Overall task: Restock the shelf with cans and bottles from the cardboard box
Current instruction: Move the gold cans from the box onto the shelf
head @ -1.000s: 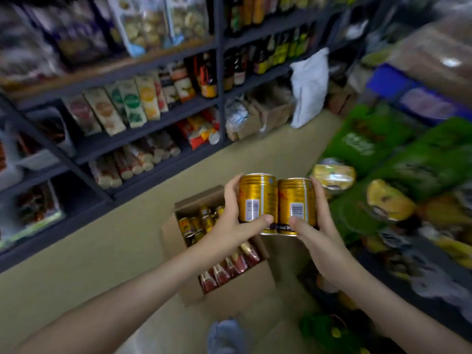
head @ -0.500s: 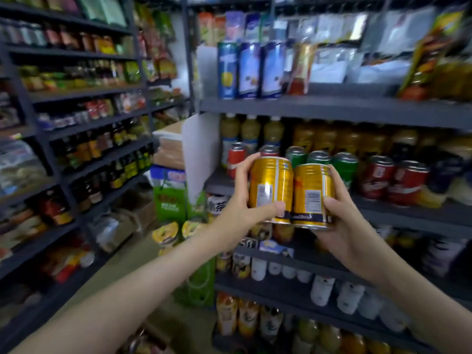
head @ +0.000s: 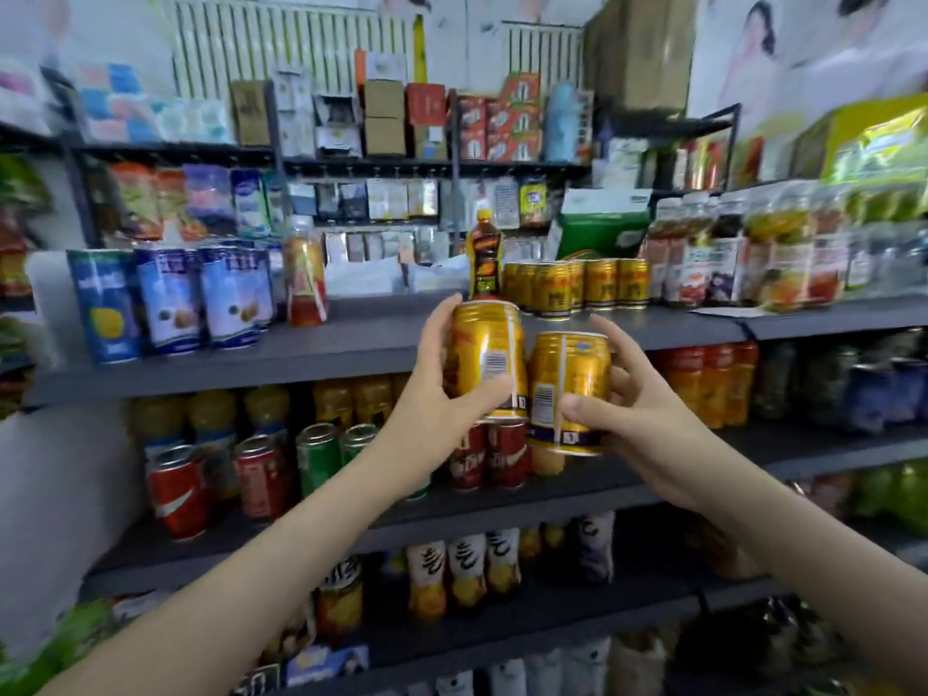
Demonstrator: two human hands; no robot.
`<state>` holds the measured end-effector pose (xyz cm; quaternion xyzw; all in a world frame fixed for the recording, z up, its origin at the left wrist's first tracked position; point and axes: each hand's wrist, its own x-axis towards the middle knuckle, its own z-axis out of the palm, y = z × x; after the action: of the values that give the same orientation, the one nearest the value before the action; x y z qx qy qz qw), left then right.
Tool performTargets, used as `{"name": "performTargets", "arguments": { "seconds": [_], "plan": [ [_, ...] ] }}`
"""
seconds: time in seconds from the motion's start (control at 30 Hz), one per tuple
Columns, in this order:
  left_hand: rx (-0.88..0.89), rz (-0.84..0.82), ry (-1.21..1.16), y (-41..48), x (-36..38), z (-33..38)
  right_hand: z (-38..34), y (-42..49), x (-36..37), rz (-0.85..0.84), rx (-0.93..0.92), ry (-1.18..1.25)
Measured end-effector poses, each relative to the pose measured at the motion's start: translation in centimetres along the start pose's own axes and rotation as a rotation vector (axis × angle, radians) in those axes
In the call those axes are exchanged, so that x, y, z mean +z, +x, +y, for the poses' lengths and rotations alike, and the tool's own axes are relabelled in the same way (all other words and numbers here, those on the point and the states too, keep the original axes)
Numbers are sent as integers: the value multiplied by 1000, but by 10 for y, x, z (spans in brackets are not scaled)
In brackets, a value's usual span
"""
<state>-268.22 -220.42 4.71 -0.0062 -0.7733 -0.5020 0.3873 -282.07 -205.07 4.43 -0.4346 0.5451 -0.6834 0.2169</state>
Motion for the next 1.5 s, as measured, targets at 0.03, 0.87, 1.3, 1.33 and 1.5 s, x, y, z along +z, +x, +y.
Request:
{"name": "performTargets", "arguments": {
  "seconds": [0.03,0.87,1.3,1.33,1.5],
  "plan": [
    [29,8,22,11,10,2,-3,6,-13,18,-18,-35],
    [-93,497,484,225,120,-73,26,299,-217,-87,23,-632],
    [-124,367,601,246,97,-103,43,332,-211,-53,152,-870],
    [-131,352,622,247,96,-104,43,332,-209,-54,154,-876],
    [-182,325,634,252,94,-109,42,332,-219,-220,-81,-701]
  ]
}}
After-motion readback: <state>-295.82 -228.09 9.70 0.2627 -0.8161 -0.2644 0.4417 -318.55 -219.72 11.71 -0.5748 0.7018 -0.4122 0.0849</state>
